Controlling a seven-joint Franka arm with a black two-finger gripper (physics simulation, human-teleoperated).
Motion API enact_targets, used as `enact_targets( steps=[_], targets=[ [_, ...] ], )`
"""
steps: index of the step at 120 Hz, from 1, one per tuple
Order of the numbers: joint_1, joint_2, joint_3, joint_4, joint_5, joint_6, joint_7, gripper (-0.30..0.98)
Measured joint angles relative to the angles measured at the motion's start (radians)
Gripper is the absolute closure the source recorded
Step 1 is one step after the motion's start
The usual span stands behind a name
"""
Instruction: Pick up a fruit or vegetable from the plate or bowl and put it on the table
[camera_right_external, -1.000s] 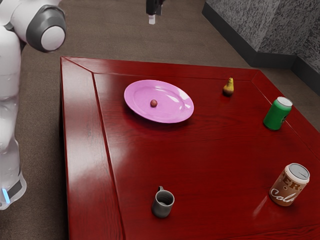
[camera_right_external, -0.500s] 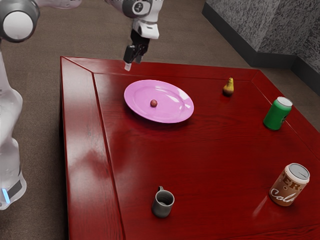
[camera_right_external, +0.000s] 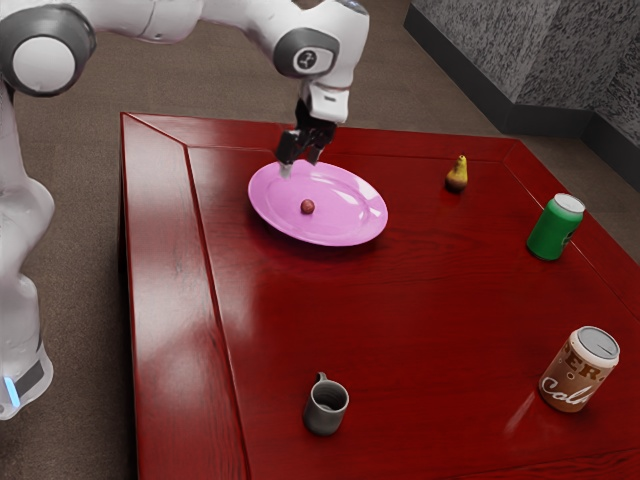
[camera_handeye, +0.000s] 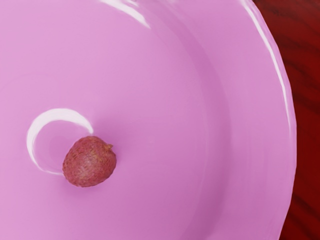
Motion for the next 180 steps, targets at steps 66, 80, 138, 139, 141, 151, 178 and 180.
enact_targets(
  steps=[66, 80, 138, 139, 141, 151, 178, 180],
  targets=[
    [-0.030, 0.059, 0.003, -0.041, -0.029, 0.085, 0.027, 0.00],
    [0.042, 0.091, 0.003, -0.034, -0.039, 0.101, 0.037, 0.00],
    [0.083, 0.123, -0.006, -0.029, -0.073, 0.132, 0.071, 0.00],
    [0.083, 0.123, -0.007, -0.029, -0.073, 0.132, 0.072, 0.00],
    [0.081, 0.123, -0.008, -0.029, -0.074, 0.132, 0.072, 0.00],
    [0.073, 0.124, -0.012, -0.030, -0.079, 0.133, 0.076, 0.00],
    [0.058, 0.137, -0.017, -0.030, -0.090, 0.135, 0.082, 0.00],
    [0.057, 0.138, -0.017, -0.030, -0.091, 0.135, 0.083, 0.00]
  ],
)
